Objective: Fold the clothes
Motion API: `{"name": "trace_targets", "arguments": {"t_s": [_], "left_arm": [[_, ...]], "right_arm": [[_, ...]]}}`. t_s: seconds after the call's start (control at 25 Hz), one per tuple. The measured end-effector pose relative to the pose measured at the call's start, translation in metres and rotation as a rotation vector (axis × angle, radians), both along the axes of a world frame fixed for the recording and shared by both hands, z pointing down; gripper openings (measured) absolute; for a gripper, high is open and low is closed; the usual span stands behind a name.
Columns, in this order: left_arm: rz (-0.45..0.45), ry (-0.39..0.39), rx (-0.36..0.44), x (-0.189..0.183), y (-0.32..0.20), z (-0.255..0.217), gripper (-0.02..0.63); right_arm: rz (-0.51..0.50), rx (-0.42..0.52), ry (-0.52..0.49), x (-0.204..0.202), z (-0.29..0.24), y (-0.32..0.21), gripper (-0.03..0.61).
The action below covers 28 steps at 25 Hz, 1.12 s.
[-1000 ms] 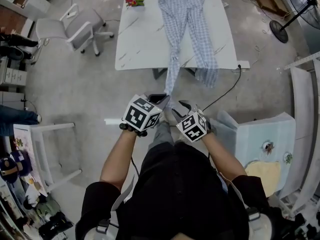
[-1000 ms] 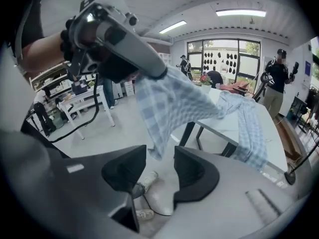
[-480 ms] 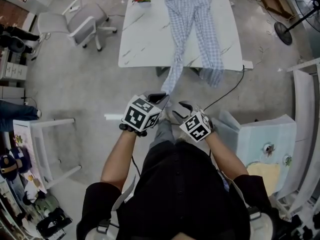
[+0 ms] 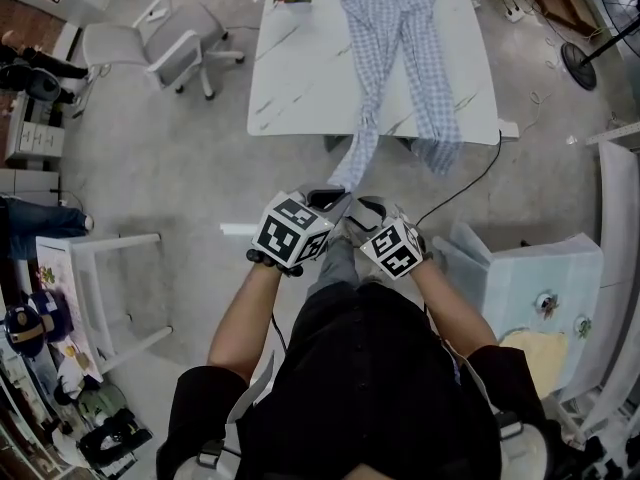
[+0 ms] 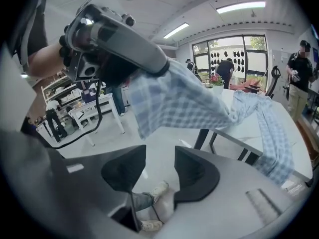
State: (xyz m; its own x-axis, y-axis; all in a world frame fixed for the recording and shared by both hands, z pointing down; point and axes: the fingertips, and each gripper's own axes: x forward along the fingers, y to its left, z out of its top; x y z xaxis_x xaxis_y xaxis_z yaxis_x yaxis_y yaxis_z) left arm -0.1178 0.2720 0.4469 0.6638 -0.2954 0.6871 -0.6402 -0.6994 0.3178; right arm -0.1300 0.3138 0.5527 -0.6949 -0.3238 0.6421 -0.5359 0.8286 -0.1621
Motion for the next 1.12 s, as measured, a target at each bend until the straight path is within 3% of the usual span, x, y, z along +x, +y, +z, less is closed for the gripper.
{"name": "trace_targets", "arguments": {"t_s": [0.24,0.36,0.52,0.8,0.96,1.12], "left_arm": [[-0.001,0.004,-0.005,-0.005,-0.002,-0.001,0.018],[0.001,0.015,-0.011,-0.003,-0.002,-0.001,0.018],[-0.004,0.000,-0.006,-0.006,-0.004,0.002,0.017],[-0.032,-0.060,-0.028,-0.020,-0.005,0.022,0.018],[-0.042,-0.102,-0.056,-0.025,0.005,0.043,0.018],[-0.094,-0.072,-0.104,-0.025,0.019,0.059,0.020]], "right_arm": [[-0.058,-0.001,-0.038,-0.019,-0.006,0.006,0.181],[-0.037,0.002,-0.037,-0.019,-0.004,0.003,0.175],[0.005,0.024,0.002,-0.006,0.000,-0.007,0.033],[0.090,0.035,0.045,0.037,-0.002,-0.014,0.021],[0.097,0.097,0.084,0.056,-0.016,-0.010,0.021],[0.049,0.221,0.160,0.069,-0.036,0.005,0.021]]}}
